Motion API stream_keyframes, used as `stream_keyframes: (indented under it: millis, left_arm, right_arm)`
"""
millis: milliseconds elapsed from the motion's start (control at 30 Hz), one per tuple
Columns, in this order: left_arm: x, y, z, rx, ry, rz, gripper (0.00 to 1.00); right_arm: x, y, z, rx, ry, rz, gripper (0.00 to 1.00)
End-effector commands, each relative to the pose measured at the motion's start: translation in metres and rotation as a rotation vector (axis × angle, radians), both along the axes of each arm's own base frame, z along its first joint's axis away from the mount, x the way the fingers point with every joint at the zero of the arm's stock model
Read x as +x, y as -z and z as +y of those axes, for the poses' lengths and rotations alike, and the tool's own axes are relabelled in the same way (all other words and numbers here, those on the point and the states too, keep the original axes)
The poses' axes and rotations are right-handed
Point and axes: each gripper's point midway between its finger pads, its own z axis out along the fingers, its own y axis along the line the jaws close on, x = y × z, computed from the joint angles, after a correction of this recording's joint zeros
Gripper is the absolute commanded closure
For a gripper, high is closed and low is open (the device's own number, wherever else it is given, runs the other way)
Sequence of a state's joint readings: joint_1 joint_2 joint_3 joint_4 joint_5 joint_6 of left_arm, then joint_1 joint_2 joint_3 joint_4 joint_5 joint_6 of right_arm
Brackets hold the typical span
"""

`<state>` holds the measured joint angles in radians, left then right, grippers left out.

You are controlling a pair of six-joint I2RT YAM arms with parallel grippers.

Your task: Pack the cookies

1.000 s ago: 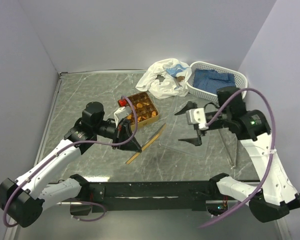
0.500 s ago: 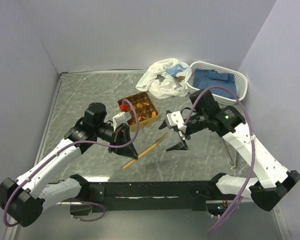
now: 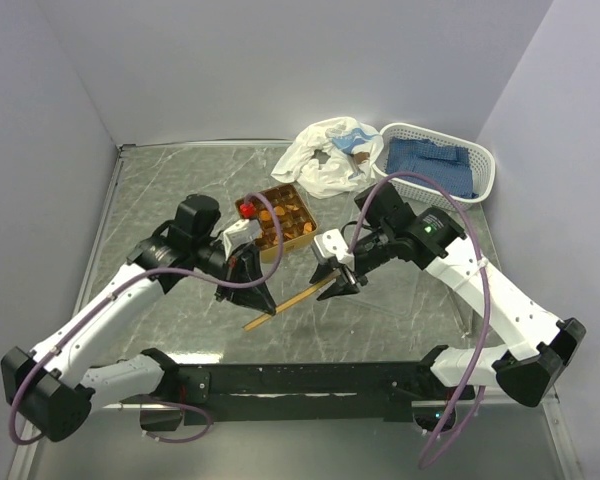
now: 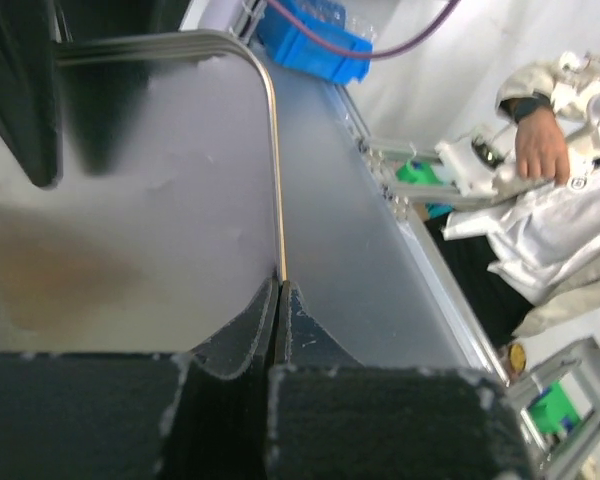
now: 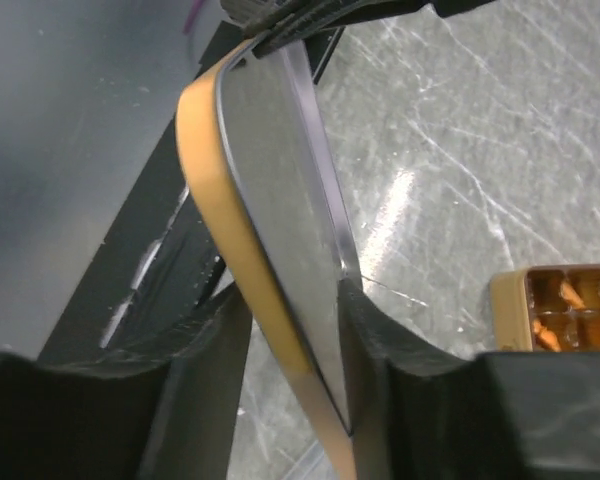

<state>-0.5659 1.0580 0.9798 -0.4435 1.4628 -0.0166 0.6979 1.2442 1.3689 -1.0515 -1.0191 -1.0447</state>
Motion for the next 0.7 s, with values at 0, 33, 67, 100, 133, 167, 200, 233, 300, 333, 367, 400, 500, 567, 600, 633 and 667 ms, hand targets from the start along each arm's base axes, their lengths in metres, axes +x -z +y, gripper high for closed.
stream_keyframes:
  millis: [0, 33, 67, 100, 133, 167, 200, 233, 300, 333, 367, 400, 500, 567, 600, 633, 667]
  left_arm:
    - [-0.017, -0.021, 0.010, -0.143, 0.132, -0.017, 0.99]
    - [-0.017, -0.027, 0.009, -0.149, 0.128, -0.022, 0.99]
    - [-0.011, -0.021, 0.005, -0.134, 0.119, 0.006, 0.98]
    - [-0.007, -0.018, 0.003, -0.180, 0.112, -0.068, 0.98]
    - [-0.013, -0.020, 0.006, -0.140, 0.101, 0.006, 0.96]
    - [-0.008, -0.015, 0.003, -0.139, 0.098, 0.010, 0.95]
    - [-0.007, -0.013, 0.002, -0.130, 0.097, 0.015, 0.94]
    - [-0.005, -0.012, 0.002, -0.126, 0.091, 0.011, 0.86]
    - [-0.003, -0.014, 0.005, -0.131, 0.074, -0.007, 0.75]
    - [0.002, -0.015, 0.008, -0.132, 0.046, -0.017, 0.65]
    - [0.002, -0.018, 0.011, -0.139, 0.033, -0.034, 0.51]
    - [0.004, -0.020, 0.013, -0.142, 0.020, -0.048, 0.36]
    - [0.009, -0.026, 0.020, -0.148, -0.024, -0.095, 0.03]
    - [0.013, -0.031, 0.025, -0.160, -0.061, -0.124, 0.04]
    - [0.019, -0.033, 0.029, -0.165, -0.092, -0.138, 0.04]
    - [0.021, -0.035, 0.031, -0.169, -0.111, -0.146, 0.03]
    - [0.021, -0.038, 0.035, -0.179, -0.128, -0.169, 0.04]
  right_arm:
    - [-0.012, -0.004, 0.001, 0.022, -0.051, 0.020, 0.60]
    - [-0.014, -0.003, 0.000, 0.020, -0.057, 0.027, 0.62]
    - [-0.015, -0.003, -0.001, 0.021, -0.066, 0.024, 0.65]
    - [-0.016, -0.005, -0.001, 0.028, -0.071, 0.019, 0.72]
    - [-0.017, -0.005, -0.003, 0.024, -0.068, 0.010, 0.78]
    - [-0.018, -0.004, -0.004, 0.025, -0.069, -0.001, 0.89]
    - [-0.018, -0.003, -0.007, 0.019, -0.063, -0.010, 0.96]
    - [-0.017, -0.005, -0.010, 0.024, -0.052, -0.041, 1.00]
    - [-0.018, -0.001, -0.014, 0.016, -0.026, -0.039, 1.00]
    - [-0.018, -0.005, -0.017, 0.033, -0.012, -0.066, 1.00]
    - [-0.018, 0.000, -0.022, 0.025, 0.014, -0.045, 1.00]
    - [-0.017, -0.001, -0.024, 0.031, 0.034, -0.042, 1.00]
    - [-0.012, -0.008, -0.034, 0.070, 0.106, -0.030, 1.00]
    - [-0.011, -0.015, -0.039, 0.097, 0.146, -0.022, 1.00]
    - [-0.003, -0.018, -0.042, 0.114, 0.186, -0.029, 1.00]
    - [-0.001, -0.022, -0.045, 0.126, 0.213, -0.030, 1.00]
    - [0.001, -0.022, -0.047, 0.123, 0.252, 0.003, 1.00]
